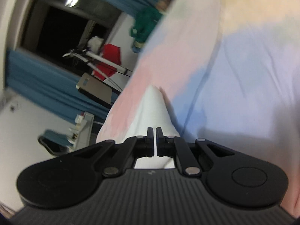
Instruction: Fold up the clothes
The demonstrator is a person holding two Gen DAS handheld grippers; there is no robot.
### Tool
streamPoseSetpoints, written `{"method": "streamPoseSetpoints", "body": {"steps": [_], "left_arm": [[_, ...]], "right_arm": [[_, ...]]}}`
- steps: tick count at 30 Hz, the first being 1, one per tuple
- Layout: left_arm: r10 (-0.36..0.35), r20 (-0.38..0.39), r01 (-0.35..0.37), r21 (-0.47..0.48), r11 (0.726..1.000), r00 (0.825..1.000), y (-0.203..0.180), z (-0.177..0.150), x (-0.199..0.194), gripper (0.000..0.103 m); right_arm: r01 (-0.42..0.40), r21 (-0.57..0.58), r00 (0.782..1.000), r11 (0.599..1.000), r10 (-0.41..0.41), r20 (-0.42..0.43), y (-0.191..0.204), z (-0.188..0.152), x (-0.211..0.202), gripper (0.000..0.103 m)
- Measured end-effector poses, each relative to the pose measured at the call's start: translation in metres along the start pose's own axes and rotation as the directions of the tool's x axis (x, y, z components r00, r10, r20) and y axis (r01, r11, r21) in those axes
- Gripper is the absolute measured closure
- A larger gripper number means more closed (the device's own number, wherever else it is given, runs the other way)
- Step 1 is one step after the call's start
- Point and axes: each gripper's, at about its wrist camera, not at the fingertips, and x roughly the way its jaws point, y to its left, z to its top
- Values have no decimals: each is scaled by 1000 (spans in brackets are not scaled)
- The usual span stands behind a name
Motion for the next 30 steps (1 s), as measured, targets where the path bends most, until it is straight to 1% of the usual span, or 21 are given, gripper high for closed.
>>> {"method": "streamPoseSetpoints", "body": {"steps": [2, 4, 5, 6, 7, 8, 9, 10, 12, 14, 15, 18, 20, 23, 24, 25, 26, 27, 28, 29, 30], "left_arm": [[28, -2, -28, -66, 997, 1000, 21, 7, -27, 27], [78, -29, -82, -171, 982, 997, 45, 11, -57, 23], [101, -48, -110, -227, 968, 994, 58, 12, -71, 20], [121, -83, -141, -304, 942, 989, 76, 12, -83, 18], [138, -119, -173, -378, 910, 983, 93, 11, -95, 17], [151, -152, -204, -444, 873, 977, 110, 11, -106, 14], [163, -169, -227, -488, 843, 972, 125, 8, -116, 8], [175, -188, -250, -531, 810, 966, 141, 5, -126, 6], [203, -218, -295, -613, 733, 955, 175, 0, -141, 5], [232, -239, -333, -689, 643, 943, 212, -5, -154, 5], [267, -246, -360, -722, 591, 932, 229, -7, -160, 5], [308, -259, -380, -808, 450, 915, 280, -12, -164, 5], [338, -256, -379, -847, 372, 905, 310, -19, -161, 5], [319, -226, -329, -888, 320, 920, 343, -30, -145, 7], [324, -227, -328, -896, 299, 918, 350, -35, -143, 7], [329, -229, -326, -903, 278, 916, 357, -41, -141, 7], [334, -231, -324, -910, 257, 914, 364, -46, -140, 10], [339, -233, -322, -917, 236, 912, 370, -51, -138, 15], [344, -234, -319, -923, 215, 909, 377, -57, -137, 17], [349, -237, -317, -929, 193, 907, 384, -62, -135, 20], [353, -239, -314, -934, 172, 904, 390, -68, -133, 26]], "right_arm": [[-11, -85, 1000, 996, 8, -30, 14, -2, 7, 96], [2, -180, 998, 984, -13, -61, 28, -9, 15, 96], [14, -224, 997, 975, -31, -73, 34, -13, 19, 96], [24, -268, 996, 963, -47, -82, 40, -18, 22, 96], [31, -310, 995, 950, -61, -85, 46, -22, 25, 96], [39, -350, 994, 936, -74, -85, 51, -26, 28, 96], [47, -389, 993, 920, -86, -85, 56, -30, 30, 96], [51, -420, 992, 906, -95, -82, 60, -34, 32, 96], [59, -458, 990, 887, -109, -84, 64, -42, 35, 96], [63, -487, 988, 871, -123, -92, 68, -50, 38, 96], [64, -505, 988, 861, -125, -89, 70, -53, 38, 96], [73, -556, 989, 828, -132, -66, 81, -63, 35, 96], [85, -584, 989, 807, -138, -46, 86, -67, 36, 96], [118, -622, 988, 774, -157, -9, 92, -73, 42, 95], [130, -635, 986, 761, -166, 2, 93, -75, 45, 93], [141, -649, 984, 747, -175, 12, 95, -76, 49, 86], [150, -663, 983, 733, -182, 21, 97, -78, 54, 82], [154, -676, 983, 721, -184, 28, 99, -80, 58, 69], [155, -687, 983, 710, -183, 34, 102, -81, 63, 58], [154, -696, 983, 701, -180, 37, 104, -83, 68, 55], [149, -708, 984, 691, -173, 38, 107, -85, 71, 51]]}}
